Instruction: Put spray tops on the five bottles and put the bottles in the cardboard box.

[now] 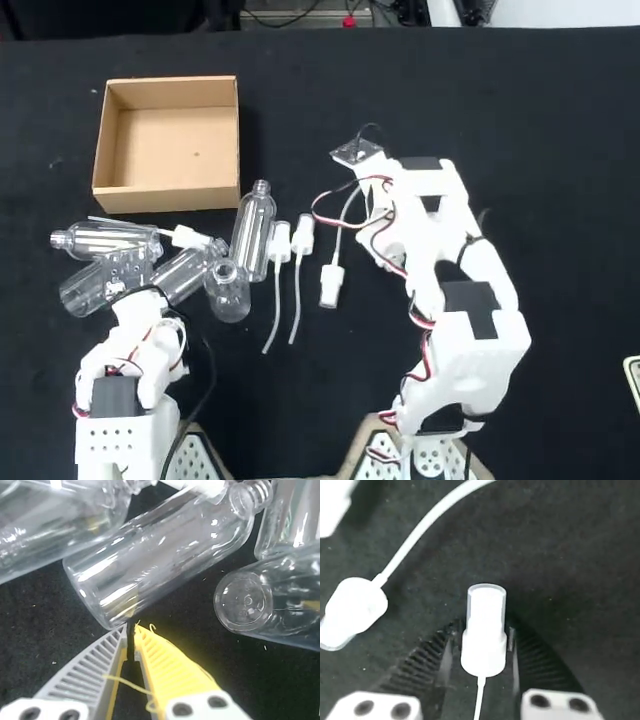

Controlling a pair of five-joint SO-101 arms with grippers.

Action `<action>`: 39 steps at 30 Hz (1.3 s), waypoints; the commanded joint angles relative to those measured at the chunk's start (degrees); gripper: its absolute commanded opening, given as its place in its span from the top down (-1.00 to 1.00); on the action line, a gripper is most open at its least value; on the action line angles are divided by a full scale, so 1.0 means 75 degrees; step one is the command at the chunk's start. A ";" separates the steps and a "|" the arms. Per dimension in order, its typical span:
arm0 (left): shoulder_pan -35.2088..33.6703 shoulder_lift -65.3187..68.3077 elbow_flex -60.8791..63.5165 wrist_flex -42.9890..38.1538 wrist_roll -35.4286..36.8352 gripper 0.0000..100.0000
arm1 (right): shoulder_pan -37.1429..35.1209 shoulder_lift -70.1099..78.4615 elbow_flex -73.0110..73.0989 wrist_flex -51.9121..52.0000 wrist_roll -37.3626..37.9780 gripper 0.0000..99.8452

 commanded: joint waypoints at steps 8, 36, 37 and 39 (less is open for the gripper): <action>0.0029 -0.0094 0.0170 0.0164 -0.0012 0.94 | 0.0270 0.0029 0.0135 -0.0234 0.0023 0.65; 0.0029 -0.0094 0.0170 0.0164 -0.0012 0.94 | 0.0340 -0.0275 0.0393 -0.0621 0.0492 0.55; 0.0029 -0.0094 0.0170 0.0164 -0.0012 0.94 | 0.0328 -0.0299 0.0381 -0.0610 0.0492 0.55; 0.0029 -0.0094 0.0170 0.0164 -0.0012 0.94 | 0.0234 -0.0299 0.0334 -0.0551 0.0492 0.55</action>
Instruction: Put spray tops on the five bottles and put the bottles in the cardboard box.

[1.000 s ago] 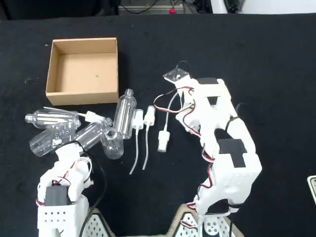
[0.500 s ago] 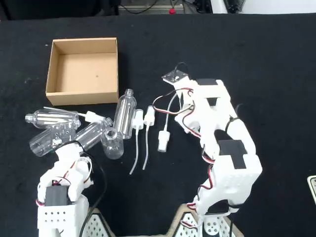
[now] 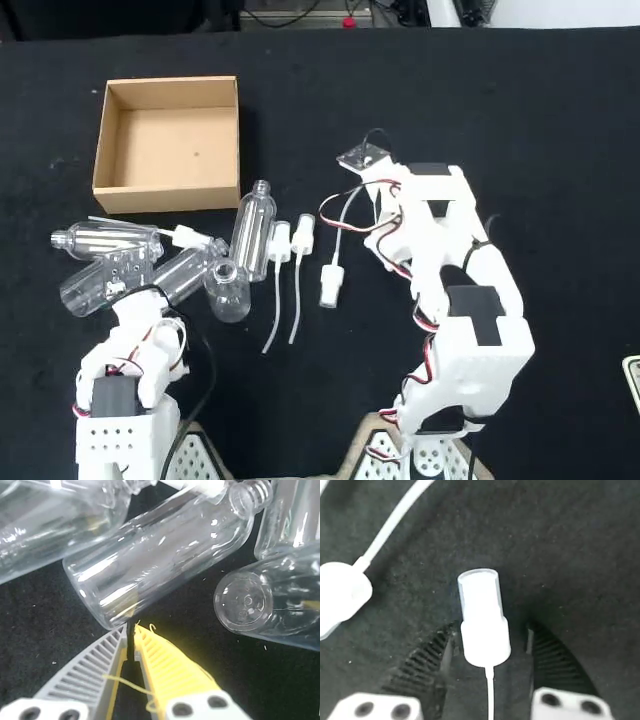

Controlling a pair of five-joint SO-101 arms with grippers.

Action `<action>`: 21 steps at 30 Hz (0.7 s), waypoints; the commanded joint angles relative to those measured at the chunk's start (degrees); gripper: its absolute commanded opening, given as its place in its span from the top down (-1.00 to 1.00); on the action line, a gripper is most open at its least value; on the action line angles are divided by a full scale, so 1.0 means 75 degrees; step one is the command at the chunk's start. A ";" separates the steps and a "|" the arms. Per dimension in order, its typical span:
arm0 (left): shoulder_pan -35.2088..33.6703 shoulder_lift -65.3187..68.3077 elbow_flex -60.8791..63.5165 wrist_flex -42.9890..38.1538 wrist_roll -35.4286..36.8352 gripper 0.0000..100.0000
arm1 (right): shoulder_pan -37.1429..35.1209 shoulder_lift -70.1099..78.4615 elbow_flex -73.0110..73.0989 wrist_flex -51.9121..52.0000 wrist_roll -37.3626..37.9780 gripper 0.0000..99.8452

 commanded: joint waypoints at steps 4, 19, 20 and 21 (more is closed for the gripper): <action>0.0029 -0.0094 0.0170 0.0164 -0.0012 0.94 | -0.0023 -0.0018 -0.0088 -0.0281 0.0082 0.62; 0.0088 -0.0094 0.0158 0.0164 0.0000 0.94 | 0.0141 -0.1987 -0.1705 0.2098 -0.0188 0.96; 0.0088 -0.0094 0.0158 0.0164 0.0000 0.94 | 0.0141 -0.2268 -0.1928 0.2286 -0.0375 0.96; 0.0088 -0.0094 0.0158 0.0164 0.0000 0.94 | 0.0141 -0.2526 -0.2163 0.2473 -0.0539 0.96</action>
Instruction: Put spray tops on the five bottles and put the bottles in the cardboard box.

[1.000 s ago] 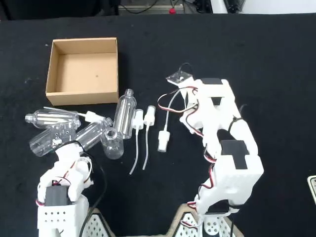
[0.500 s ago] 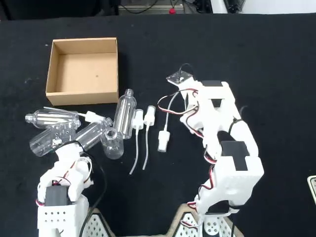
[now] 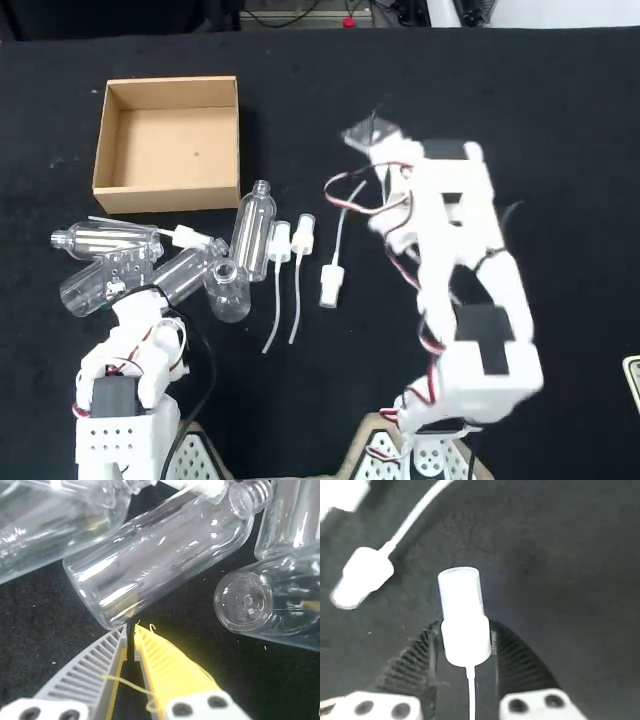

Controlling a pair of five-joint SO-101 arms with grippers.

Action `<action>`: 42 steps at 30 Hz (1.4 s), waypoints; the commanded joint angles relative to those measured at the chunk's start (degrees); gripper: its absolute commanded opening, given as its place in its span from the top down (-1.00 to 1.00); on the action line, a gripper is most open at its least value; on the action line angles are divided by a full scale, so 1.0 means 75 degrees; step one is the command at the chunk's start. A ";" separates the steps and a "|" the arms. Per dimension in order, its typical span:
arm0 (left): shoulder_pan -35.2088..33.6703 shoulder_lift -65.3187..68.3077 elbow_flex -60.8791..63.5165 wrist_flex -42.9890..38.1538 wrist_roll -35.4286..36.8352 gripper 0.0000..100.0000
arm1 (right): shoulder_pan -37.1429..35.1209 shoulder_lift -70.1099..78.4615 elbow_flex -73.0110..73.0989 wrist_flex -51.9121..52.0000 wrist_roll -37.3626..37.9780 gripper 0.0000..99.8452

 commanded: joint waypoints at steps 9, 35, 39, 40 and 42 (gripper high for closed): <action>0.0100 -0.0094 -0.0182 0.0047 -0.0070 0.93 | -0.0610 -0.2104 -0.1342 0.0785 -0.2028 0.96; -0.3546 -0.0059 -0.3206 0.0586 -0.6189 0.58 | -0.1254 -0.2174 0.1401 -0.2215 -0.3868 0.96; -0.3593 0.0574 -0.3979 0.0598 -0.6951 0.60 | -0.1278 -0.2116 0.1471 -0.2215 -0.3868 0.96; -0.3593 0.0867 -0.4179 0.0598 -0.7080 0.60 | -0.1278 -0.2116 0.1495 -0.2215 -0.3868 0.96; -0.3581 0.1594 -0.4601 0.0586 -0.7256 0.60 | -0.1278 -0.2116 0.1530 -0.2227 -0.3868 0.96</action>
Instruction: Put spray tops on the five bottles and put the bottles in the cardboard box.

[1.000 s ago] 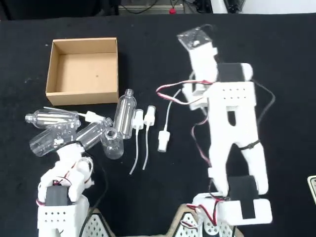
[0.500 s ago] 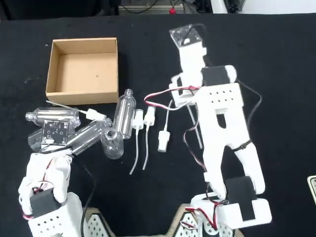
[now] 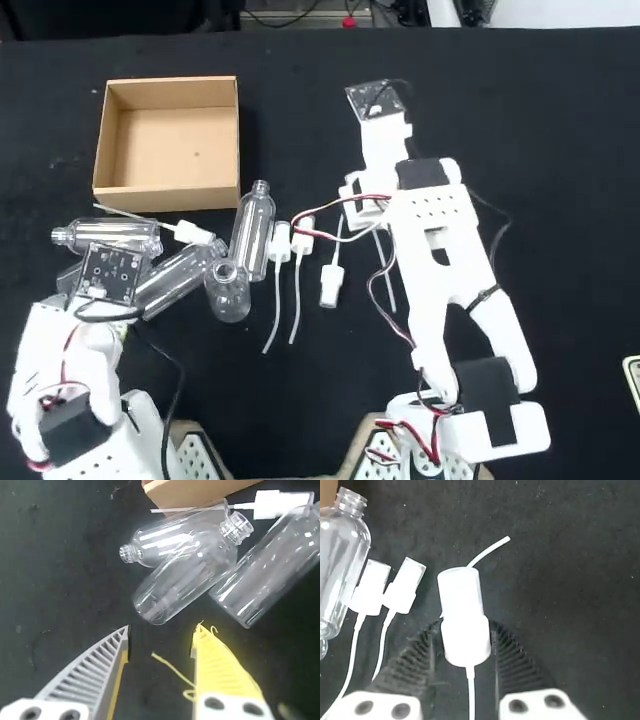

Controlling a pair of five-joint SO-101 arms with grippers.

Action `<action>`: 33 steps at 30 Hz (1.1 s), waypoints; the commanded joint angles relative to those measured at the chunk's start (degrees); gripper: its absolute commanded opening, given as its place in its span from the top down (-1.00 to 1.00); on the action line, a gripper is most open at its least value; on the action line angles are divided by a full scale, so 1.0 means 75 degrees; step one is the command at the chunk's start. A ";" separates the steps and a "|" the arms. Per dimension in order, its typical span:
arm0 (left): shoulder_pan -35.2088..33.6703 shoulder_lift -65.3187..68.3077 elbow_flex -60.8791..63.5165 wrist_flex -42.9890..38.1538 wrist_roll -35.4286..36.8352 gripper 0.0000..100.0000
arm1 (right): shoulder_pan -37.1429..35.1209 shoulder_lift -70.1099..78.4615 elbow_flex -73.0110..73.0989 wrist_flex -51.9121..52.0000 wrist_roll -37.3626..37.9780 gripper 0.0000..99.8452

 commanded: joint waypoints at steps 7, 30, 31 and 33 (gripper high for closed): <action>-0.0018 0.4149 -0.2350 -0.0082 -0.1336 0.59 | -0.0082 -0.0346 -0.0018 -0.0188 -0.0059 0.96; 0.1424 0.6400 -0.2678 -0.1442 -0.2813 0.41 | -0.0070 -0.0346 -0.0006 -0.0188 -0.0023 0.96; 0.1436 0.6412 -0.2690 -0.1582 -0.2813 0.42 | -0.0070 -0.0346 -0.0006 -0.0188 -0.0012 0.96; 0.1448 0.6412 -0.2596 -0.1958 -0.2884 0.41 | -0.0070 -0.0346 -0.0006 -0.0188 0.0000 0.96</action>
